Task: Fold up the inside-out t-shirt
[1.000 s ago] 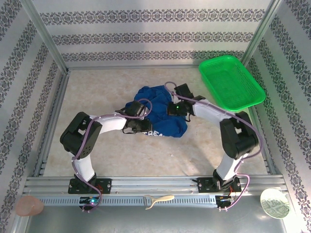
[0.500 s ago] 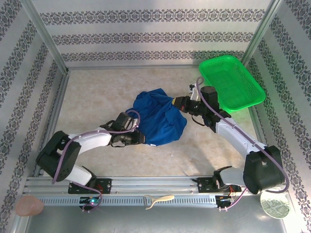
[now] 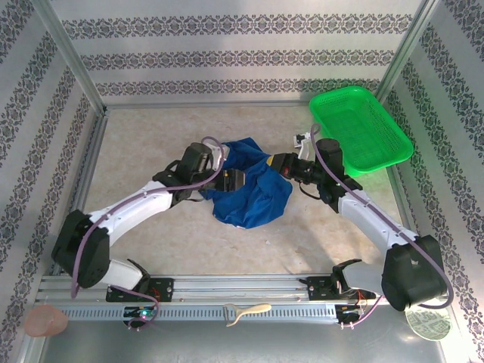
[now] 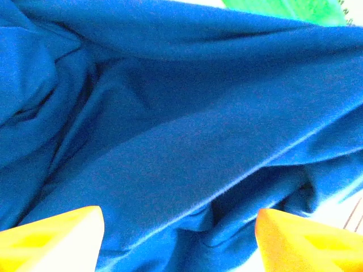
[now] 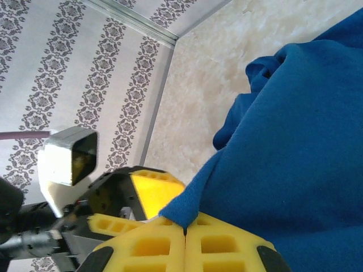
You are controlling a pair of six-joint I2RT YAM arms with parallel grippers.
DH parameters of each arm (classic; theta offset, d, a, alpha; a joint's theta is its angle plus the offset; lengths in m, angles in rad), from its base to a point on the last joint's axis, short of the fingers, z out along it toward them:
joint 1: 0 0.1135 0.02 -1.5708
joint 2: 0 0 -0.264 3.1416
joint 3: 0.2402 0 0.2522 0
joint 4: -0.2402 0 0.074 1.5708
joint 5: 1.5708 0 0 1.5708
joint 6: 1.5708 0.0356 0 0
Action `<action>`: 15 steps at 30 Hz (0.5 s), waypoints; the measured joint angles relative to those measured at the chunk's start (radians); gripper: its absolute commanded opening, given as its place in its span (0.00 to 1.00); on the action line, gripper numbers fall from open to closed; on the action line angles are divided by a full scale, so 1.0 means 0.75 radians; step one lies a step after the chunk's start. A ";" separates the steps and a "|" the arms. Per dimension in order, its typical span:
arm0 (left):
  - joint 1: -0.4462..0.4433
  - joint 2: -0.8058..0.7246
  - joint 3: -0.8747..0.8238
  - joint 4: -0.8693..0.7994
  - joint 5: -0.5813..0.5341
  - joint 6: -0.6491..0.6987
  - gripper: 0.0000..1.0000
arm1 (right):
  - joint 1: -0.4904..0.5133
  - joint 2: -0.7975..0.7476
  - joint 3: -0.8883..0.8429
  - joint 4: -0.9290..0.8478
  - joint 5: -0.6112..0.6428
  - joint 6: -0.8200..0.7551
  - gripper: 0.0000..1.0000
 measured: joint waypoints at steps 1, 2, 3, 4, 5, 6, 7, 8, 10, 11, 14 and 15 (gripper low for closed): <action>-0.012 0.033 0.009 0.004 -0.003 0.013 0.72 | 0.003 -0.004 0.000 0.000 -0.001 0.000 0.00; -0.024 0.063 0.015 0.007 -0.003 0.024 0.72 | 0.007 -0.007 0.000 0.000 -0.001 0.000 0.00; -0.035 0.084 0.019 0.008 -0.003 0.034 0.72 | 0.009 -0.009 0.000 0.000 -0.003 0.000 0.00; -0.047 0.111 0.026 0.009 -0.006 0.041 0.72 | 0.010 -0.011 0.000 0.000 -0.004 0.000 0.00; -0.056 0.140 0.038 0.009 -0.008 0.046 0.72 | 0.018 -0.013 0.000 -0.001 -0.004 0.000 0.00; -0.063 0.162 0.050 0.010 -0.008 0.048 0.72 | 0.024 -0.014 0.000 -0.001 -0.004 0.001 0.00; -0.066 0.192 0.072 0.012 -0.012 0.050 0.72 | 0.033 -0.015 0.000 -0.001 -0.004 0.001 0.00; -0.070 0.217 0.093 0.018 -0.020 0.050 0.72 | 0.045 -0.015 0.000 -0.001 -0.004 0.001 0.00; -0.072 0.267 0.137 0.044 -0.043 0.050 0.72 | 0.075 -0.015 0.000 -0.003 -0.004 0.001 0.00; -0.072 0.290 0.158 0.061 -0.057 0.050 0.72 | 0.092 -0.015 0.000 -0.003 -0.004 0.000 0.00; -0.072 0.362 0.226 0.103 -0.080 0.046 0.37 | 0.126 -0.015 0.000 -0.005 -0.004 -0.001 0.00; -0.072 0.382 0.246 0.114 -0.074 0.053 0.22 | 0.126 -0.015 0.000 -0.008 -0.005 -0.001 0.00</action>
